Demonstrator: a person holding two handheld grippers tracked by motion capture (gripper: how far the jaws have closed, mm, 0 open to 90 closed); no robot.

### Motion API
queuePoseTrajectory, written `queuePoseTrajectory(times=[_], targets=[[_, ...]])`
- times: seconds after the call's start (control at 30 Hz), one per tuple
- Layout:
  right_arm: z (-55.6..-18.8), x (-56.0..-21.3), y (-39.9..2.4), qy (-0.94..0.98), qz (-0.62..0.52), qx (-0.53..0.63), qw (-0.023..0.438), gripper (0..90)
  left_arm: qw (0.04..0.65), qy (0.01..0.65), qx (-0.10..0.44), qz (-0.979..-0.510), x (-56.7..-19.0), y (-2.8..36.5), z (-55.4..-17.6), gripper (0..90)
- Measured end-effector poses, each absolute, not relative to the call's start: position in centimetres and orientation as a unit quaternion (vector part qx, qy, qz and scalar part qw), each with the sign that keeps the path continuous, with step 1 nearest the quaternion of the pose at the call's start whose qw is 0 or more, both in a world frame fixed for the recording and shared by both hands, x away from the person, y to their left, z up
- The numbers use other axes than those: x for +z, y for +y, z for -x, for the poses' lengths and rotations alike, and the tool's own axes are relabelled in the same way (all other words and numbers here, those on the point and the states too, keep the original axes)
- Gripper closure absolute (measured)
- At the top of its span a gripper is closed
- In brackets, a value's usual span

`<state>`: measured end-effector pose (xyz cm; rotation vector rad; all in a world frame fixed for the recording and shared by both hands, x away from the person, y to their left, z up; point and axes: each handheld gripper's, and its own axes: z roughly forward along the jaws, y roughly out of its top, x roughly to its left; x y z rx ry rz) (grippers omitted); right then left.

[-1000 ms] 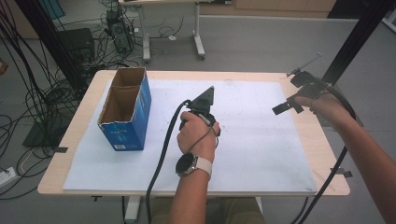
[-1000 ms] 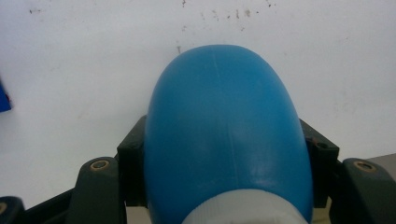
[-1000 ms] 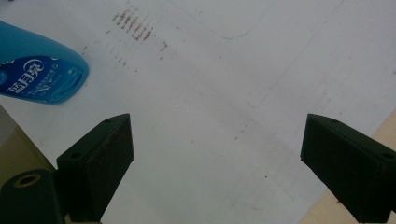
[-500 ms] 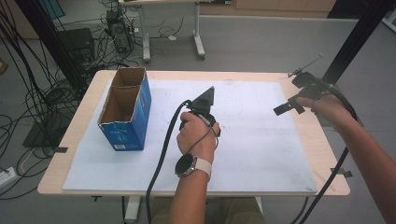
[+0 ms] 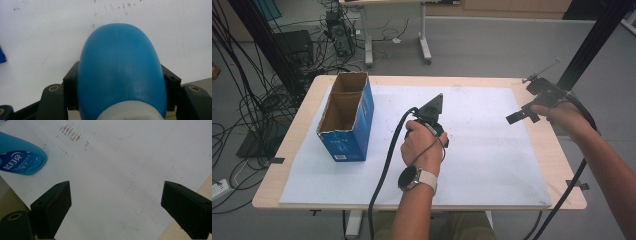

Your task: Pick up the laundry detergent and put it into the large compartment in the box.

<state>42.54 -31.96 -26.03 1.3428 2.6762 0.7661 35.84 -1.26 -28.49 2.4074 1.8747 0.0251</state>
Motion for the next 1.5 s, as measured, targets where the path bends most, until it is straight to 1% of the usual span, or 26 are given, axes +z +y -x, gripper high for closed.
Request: queuePoseTrajectory(times=[0.2,0.37,0.6,0.93,1.23,1.5], targets=[[-42.4,-26.0,-31.9,0.866,-0.434,0.248,0.026,9.4,0.043,0.607,0.011,-0.793,-28.1,-1.3,-35.4,37.2],[-42.2,-25.8,-31.9,0.865,-0.435,0.249,0.027,9.4,0.055,0.604,0.019,-0.795,-26.8,-0.9,-35.1,37.2],[-41.9,-25.5,-32.1,0.864,-0.435,0.251,0.031,9.4,0.060,0.604,0.016,-0.795,-24.1,-0.1,-35.0,37.2],[-41.9,-25.3,-32.2,0.863,-0.437,0.249,0.035,9.4,0.055,0.608,0.027,-0.791,-20.6,0.9,-35.1,37.2],[-42.3,-25.4,-32.1,0.862,-0.438,0.252,0.030,9.5,0.063,0.615,0.031,-0.785,-18.1,2.0,-35.5,37.2],[-43.2,-25.3,-32.6,0.860,-0.443,0.252,0.026,9.4,0.068,0.618,0.045,-0.782,-14.8,2.4,-36.2,37.2]])
